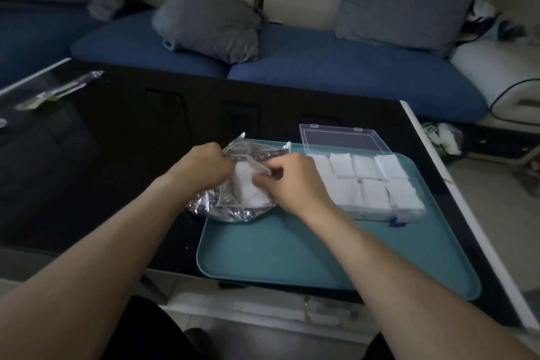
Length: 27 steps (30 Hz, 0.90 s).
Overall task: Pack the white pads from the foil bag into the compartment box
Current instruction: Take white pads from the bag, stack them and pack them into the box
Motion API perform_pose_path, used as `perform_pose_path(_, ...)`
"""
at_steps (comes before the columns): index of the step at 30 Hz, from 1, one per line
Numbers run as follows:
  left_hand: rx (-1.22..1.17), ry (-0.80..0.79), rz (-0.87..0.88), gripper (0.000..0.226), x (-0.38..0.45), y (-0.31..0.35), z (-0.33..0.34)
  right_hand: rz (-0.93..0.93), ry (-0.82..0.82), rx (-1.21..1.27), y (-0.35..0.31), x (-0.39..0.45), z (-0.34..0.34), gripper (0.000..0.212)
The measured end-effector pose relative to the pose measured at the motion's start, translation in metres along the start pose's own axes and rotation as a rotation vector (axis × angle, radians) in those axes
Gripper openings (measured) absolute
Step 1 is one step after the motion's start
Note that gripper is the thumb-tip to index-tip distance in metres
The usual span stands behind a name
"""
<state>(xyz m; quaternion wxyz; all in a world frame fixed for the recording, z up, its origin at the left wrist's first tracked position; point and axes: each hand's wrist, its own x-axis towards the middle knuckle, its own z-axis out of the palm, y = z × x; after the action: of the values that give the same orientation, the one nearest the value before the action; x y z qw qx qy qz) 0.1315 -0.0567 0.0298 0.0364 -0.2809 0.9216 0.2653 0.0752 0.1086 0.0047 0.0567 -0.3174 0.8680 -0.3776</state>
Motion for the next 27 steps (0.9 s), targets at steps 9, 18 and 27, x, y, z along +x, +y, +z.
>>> perform_pose_path(9, -0.139, 0.057, 0.1, 0.053, -0.011, 0.021, 0.003, 0.344, 0.099, 0.623, 0.017, -0.017, -0.036, 0.014)
perform_pose_path(18, -0.585, 0.386, 0.467, 0.043, -0.05, 0.069, 0.01, 0.434, 0.138, 0.967, 0.034, -0.048, -0.1, 0.012)
perform_pose_path(27, -0.947, -0.191, 0.465, 0.031, -0.068, 0.117, 0.051, 0.271, 0.227, 0.822, 0.026, -0.067, -0.101, 0.016)
